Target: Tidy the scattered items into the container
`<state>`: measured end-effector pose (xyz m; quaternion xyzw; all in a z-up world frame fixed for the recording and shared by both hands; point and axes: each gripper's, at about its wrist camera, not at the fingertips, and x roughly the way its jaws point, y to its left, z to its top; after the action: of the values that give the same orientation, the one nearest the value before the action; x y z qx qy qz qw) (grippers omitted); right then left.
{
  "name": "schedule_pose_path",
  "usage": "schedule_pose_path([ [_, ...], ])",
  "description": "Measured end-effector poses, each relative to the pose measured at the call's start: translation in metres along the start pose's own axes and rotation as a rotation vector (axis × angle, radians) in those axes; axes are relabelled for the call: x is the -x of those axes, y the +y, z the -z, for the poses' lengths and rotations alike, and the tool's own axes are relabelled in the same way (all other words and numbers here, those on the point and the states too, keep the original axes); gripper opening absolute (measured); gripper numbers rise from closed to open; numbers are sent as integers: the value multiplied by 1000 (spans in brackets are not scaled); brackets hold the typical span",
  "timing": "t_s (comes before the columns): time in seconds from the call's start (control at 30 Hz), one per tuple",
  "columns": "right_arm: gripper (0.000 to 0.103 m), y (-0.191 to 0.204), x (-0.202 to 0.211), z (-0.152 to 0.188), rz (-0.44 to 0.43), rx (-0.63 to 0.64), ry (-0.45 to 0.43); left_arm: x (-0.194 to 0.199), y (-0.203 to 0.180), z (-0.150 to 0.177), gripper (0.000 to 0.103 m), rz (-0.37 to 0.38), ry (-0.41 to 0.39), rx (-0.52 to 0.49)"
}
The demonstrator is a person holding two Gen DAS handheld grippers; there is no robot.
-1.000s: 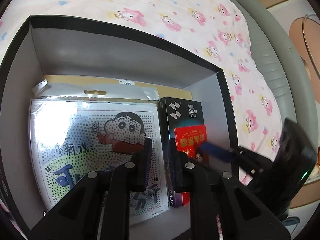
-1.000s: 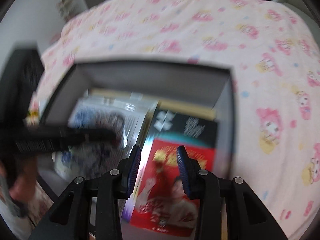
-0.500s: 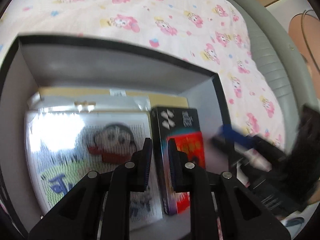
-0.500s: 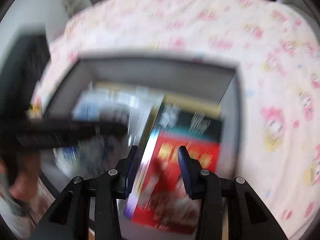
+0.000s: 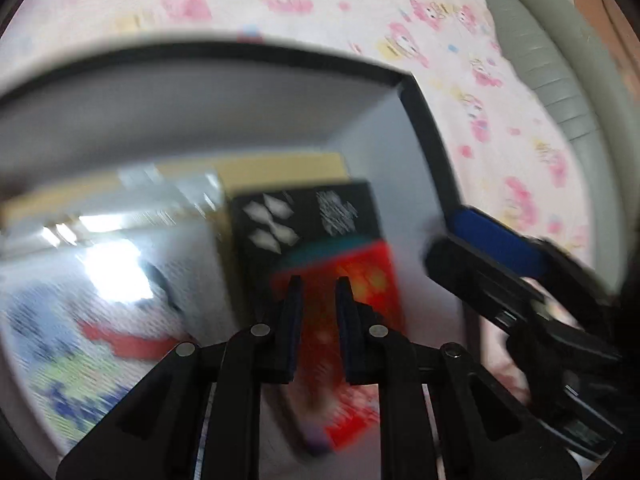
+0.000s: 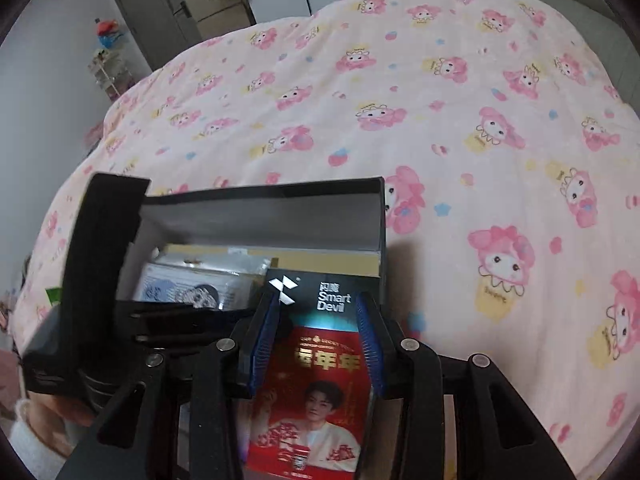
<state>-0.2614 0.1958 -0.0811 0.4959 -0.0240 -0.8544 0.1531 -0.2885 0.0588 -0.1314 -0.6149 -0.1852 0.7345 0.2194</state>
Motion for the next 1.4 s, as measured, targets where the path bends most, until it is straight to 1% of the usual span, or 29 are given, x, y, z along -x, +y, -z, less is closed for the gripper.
schedule_pose_path([
  [0.03,36,-2,-1,1,2,-6,9,7,2,3,13,-33,-48,7],
  [0.07,36,1,-4,1,-2,-8,15,15,0,5,13,-102,-92,-17],
  [0.1,36,2,-5,2,-6,-2,23,23,-1,8,13,-140,-130,-38],
  [0.2,36,13,-11,6,-27,44,36,39,9,12,13,-49,-157,-2],
  [0.23,36,17,-14,7,-35,56,47,43,13,14,13,-41,-170,8],
  [0.3,36,24,-23,11,-51,78,85,47,17,18,13,-61,-186,0],
  [0.37,37,32,-35,16,-55,104,129,45,25,23,13,-61,-157,7],
  [0.43,39,44,-41,22,2,170,126,40,33,23,13,-30,-118,32],
  [0.47,40,49,-43,24,34,191,127,38,33,23,13,-30,-113,39],
  [0.53,47,56,-46,28,67,207,130,39,30,25,13,-56,-118,26],
  [0.6,47,60,-43,32,80,219,125,39,29,28,13,-73,-122,24],
  [0.63,47,59,-40,33,64,201,119,41,29,29,13,-83,-126,28],
  [0.7,47,54,-29,35,23,149,88,47,29,34,13,-129,-155,22],
  [0.77,47,56,-24,36,15,128,63,50,30,42,13,-199,-182,5],
  [0.8,47,60,-27,37,4,147,72,50,30,47,14,-237,-187,-3],
  [0.83,47,64,-35,38,-9,163,99,46,32,51,14,-265,-181,-2],
  [0.9,47,66,-49,41,-6,155,155,39,38,52,13,-266,-150,23],
  [1.0,47,64,-65,45,17,153,210,37,35,49,14,-260,-152,16],
  [1.07,47,58,-65,44,10,129,213,34,29,47,14,-261,-150,0],
  [1.1,45,54,-65,44,9,118,214,32,28,48,14,-252,-142,-4],
  [1.17,45,55,-65,45,7,136,223,29,27,51,14,-235,-136,-10],
  [1.2,45,57,-65,45,16,133,217,29,24,53,14,-245,-144,-20],
  [1.27,45,58,-59,44,29,92,206,39,18,59,14,-264,-197,-36],
  [1.33,45,62,-47,44,28,90,153,55,11,64,17,-271,-257,-68],
  [1.4,45,68,-32,43,55,97,93,72,7,70,18,-286,-315,-77],
])
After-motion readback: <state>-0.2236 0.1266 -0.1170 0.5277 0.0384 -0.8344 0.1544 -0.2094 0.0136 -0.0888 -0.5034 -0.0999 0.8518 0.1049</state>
